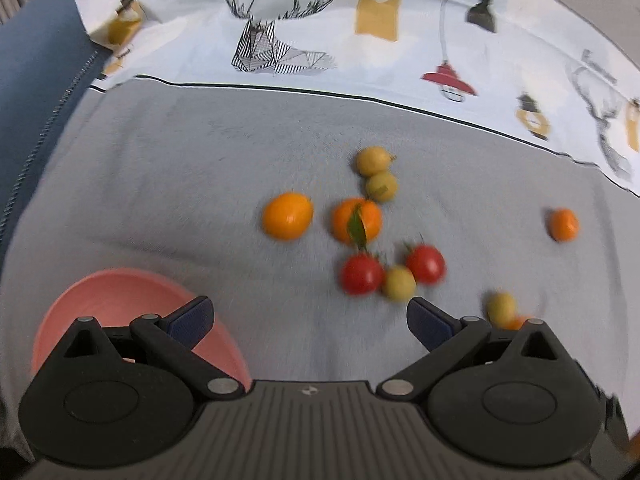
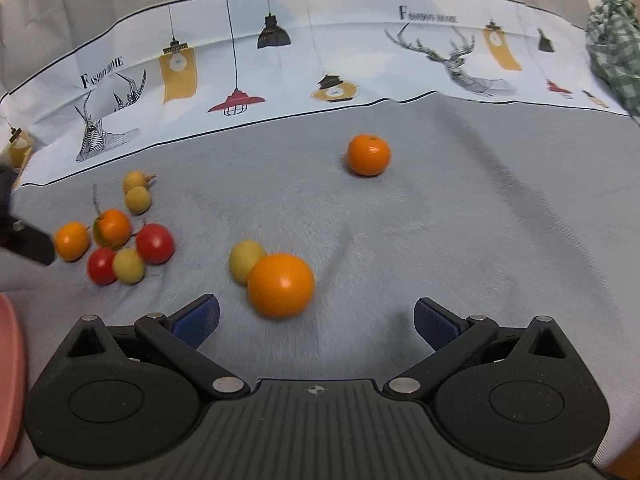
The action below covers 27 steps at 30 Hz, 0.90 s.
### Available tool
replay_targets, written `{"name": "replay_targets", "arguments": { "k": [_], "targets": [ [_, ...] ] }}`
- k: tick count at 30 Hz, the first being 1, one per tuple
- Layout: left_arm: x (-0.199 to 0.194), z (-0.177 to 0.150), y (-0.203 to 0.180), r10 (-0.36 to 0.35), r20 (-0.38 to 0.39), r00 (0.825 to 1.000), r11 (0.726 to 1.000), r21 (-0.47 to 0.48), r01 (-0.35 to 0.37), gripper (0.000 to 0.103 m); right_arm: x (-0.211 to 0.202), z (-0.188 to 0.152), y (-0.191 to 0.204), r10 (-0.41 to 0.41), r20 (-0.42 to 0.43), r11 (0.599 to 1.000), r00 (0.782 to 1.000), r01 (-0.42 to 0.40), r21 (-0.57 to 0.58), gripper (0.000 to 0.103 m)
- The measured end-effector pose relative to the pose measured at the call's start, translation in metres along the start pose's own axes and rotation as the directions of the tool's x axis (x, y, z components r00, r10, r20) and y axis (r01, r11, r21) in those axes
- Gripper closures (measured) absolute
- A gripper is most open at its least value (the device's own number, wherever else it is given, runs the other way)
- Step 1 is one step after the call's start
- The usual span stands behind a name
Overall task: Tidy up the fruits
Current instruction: 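Grasp a red cherry tomato with the left tool while the right tool grasps an orange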
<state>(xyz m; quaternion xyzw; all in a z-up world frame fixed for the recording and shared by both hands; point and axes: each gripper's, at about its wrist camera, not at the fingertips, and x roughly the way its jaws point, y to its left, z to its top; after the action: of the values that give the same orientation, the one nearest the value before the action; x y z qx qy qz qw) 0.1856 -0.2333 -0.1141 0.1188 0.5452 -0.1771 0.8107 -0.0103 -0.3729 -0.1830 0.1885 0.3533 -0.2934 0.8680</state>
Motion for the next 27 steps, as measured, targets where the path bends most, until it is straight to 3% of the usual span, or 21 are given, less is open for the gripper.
{"name": "replay_targets", "arguments": {
  "k": [5,9,11,17,20,21,22,23,24,25,26,27],
  "targets": [
    [0.039,0.022,-0.002,0.0,-0.049,0.999,0.999,-0.046,-0.002,0.0,0.017,0.004,-0.006,-0.025,0.032,1.0,0.999,0.025,0.004,0.001],
    [0.061,0.024,0.001,-0.015,-0.072,0.997,0.996,-0.086,0.009,0.0,0.026,0.0,0.001,-0.08,0.048,0.993,0.996,0.083,-0.08,0.001],
    [0.067,0.023,0.006,-0.008,-0.09,0.996,0.995,-0.102,-0.001,0.0,0.025,-0.002,0.0,-0.081,0.058,0.994,0.995,0.085,-0.068,0.001],
    [0.07,0.018,0.003,0.037,-0.082,0.996,0.998,-0.04,-0.04,0.001,0.025,-0.003,0.002,-0.087,0.073,0.993,0.994,0.093,-0.075,0.001],
    [0.067,0.018,-0.002,0.074,-0.065,0.995,0.997,-0.006,-0.075,0.013,0.025,-0.003,0.002,-0.089,0.071,0.993,0.994,0.094,-0.077,0.001],
    [0.065,0.019,-0.004,0.069,-0.055,0.996,0.998,0.002,-0.069,0.028,0.023,-0.004,0.003,-0.091,0.072,0.992,0.993,0.097,-0.083,0.001],
    [0.062,0.02,-0.006,0.057,-0.049,0.997,0.998,0.011,-0.056,0.05,0.022,-0.005,0.002,-0.09,0.074,0.991,0.993,0.097,-0.091,0.002],
    [0.059,0.021,-0.007,0.05,-0.049,0.998,0.999,0.019,-0.049,0.063,0.019,-0.006,0.002,-0.075,0.083,0.992,0.994,0.083,-0.096,0.011],
    [0.057,0.023,-0.007,0.038,-0.055,0.998,0.999,0.024,-0.036,0.069,0.015,-0.007,0.003,-0.054,0.102,0.992,0.993,0.064,-0.104,0.036],
    [0.056,0.024,-0.006,0.024,-0.057,0.998,1.0,0.02,-0.023,0.069,0.011,-0.009,0.006,-0.044,0.113,0.99,0.993,0.058,-0.125,0.051],
    [0.054,0.024,-0.004,0.0,-0.053,0.999,1.0,0.009,0.0,0.069,0.01,-0.011,0.009,-0.053,0.121,0.986,0.991,0.071,-0.153,0.063],
    [0.053,0.023,-0.002,-0.019,-0.048,0.999,1.0,0.004,0.019,0.069,0.009,-0.014,0.013,-0.061,0.127,0.98,0.99,0.083,-0.178,0.063]
  ]
}}
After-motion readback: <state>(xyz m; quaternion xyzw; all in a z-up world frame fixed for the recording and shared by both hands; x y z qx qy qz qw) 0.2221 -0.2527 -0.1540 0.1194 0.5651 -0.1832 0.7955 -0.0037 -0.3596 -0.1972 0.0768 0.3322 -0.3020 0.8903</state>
